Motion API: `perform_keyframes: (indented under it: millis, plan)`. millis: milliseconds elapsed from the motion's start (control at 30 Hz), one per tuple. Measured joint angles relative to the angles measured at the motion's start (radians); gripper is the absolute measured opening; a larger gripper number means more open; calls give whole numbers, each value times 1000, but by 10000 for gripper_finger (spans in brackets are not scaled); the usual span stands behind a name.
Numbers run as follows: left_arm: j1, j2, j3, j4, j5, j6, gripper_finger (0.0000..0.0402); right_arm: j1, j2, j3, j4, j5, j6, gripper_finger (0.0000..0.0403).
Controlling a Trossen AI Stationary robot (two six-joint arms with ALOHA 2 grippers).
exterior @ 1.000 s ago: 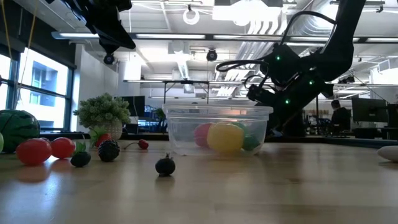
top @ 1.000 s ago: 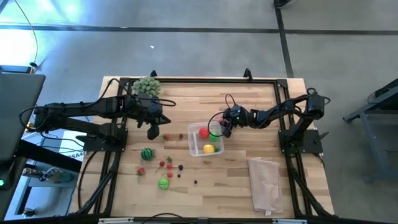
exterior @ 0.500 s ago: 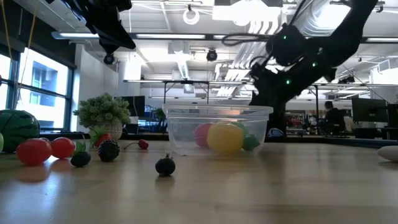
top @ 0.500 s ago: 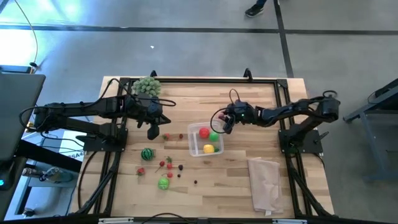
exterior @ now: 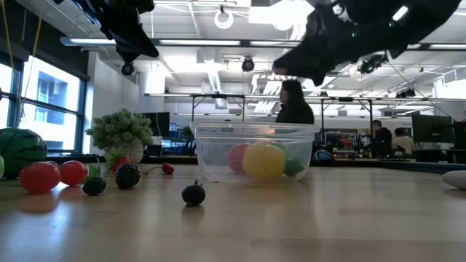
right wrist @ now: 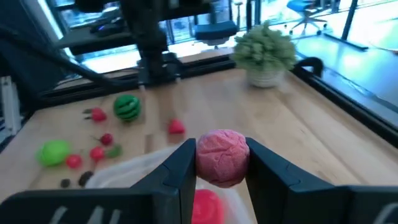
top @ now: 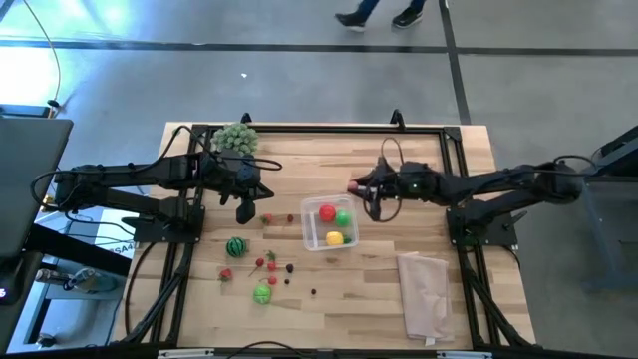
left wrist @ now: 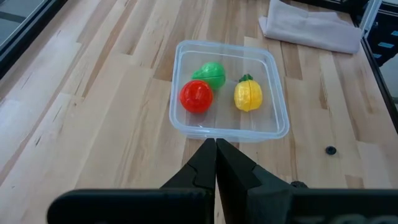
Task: Pick and placing Produce into tupperware
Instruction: Put the pink peach into the transparent bin
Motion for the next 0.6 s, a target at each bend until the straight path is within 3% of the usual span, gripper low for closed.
perform_keyframes:
  millis: [333, 600]
  plan:
    - [0, 0, 0, -1, -1, 0, 1, 131, 297, 282, -357, 193, 43, 106]
    - [0, 0, 0, 0, -6, 0, 1, 160, 498, 477, -667, 267, 134, 107]
